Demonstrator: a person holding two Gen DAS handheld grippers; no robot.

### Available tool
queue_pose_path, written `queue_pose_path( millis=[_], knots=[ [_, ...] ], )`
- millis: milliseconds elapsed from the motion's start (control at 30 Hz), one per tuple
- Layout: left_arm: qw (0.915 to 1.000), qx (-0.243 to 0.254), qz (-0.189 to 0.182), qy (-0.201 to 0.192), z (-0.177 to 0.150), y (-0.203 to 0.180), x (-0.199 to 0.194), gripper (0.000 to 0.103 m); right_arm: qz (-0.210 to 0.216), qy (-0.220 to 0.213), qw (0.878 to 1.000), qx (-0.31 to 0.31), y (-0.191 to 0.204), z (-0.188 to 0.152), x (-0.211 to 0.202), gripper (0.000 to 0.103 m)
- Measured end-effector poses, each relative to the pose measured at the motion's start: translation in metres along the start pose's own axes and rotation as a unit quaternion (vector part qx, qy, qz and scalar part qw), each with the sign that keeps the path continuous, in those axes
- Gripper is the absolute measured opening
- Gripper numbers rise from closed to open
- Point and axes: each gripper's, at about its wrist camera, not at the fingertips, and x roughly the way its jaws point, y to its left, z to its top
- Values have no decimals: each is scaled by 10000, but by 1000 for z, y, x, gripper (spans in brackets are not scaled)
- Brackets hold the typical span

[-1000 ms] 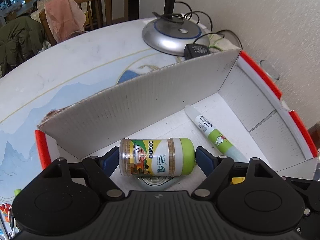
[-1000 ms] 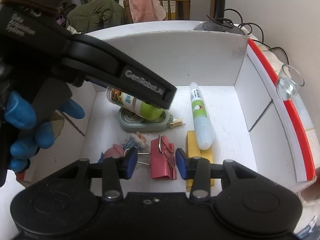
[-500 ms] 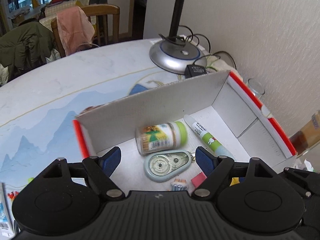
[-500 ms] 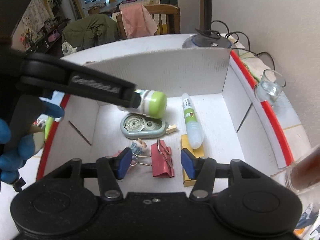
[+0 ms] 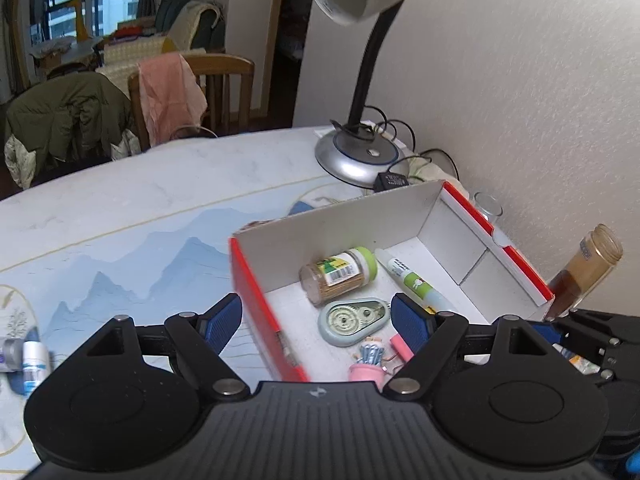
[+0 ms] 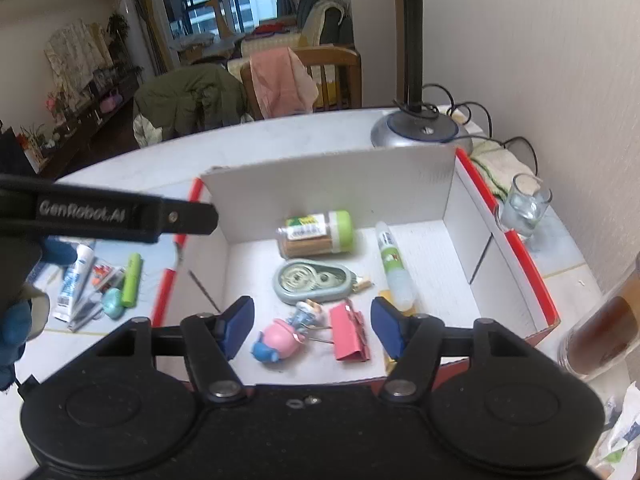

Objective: Organize rigid objects
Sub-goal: 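Lift both open grippers out of the shoebox back over the items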

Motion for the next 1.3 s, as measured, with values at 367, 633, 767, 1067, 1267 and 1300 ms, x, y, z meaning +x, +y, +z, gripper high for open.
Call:
queue_pose_path(
  millis=[367,633,767,1067,1267,1300],
  knots=[
    [9993,-194,104,-288,-31,46,-60,82,70,-444,9988,210,38,-6,-36,78],
    [9986,-234,228,-422,-54,83,-99,83,158,-695,9968,364,79,-18,-54,86],
    [9982,-306,201,-466,-64,103,-113,83,170,-744,9965,338,102,-21,-55,89],
    [9973,-449,165,-562,-79,146,-132,99,202,-741,9968,234,151,-24,-49,95],
    [9959,-513,282,-693,-87,180,-140,102,247,-715,9970,167,178,-23,-40,102],
    [9956,-529,298,-707,-88,186,-140,102,252,-717,9970,154,184,-22,-39,103]
  ],
)
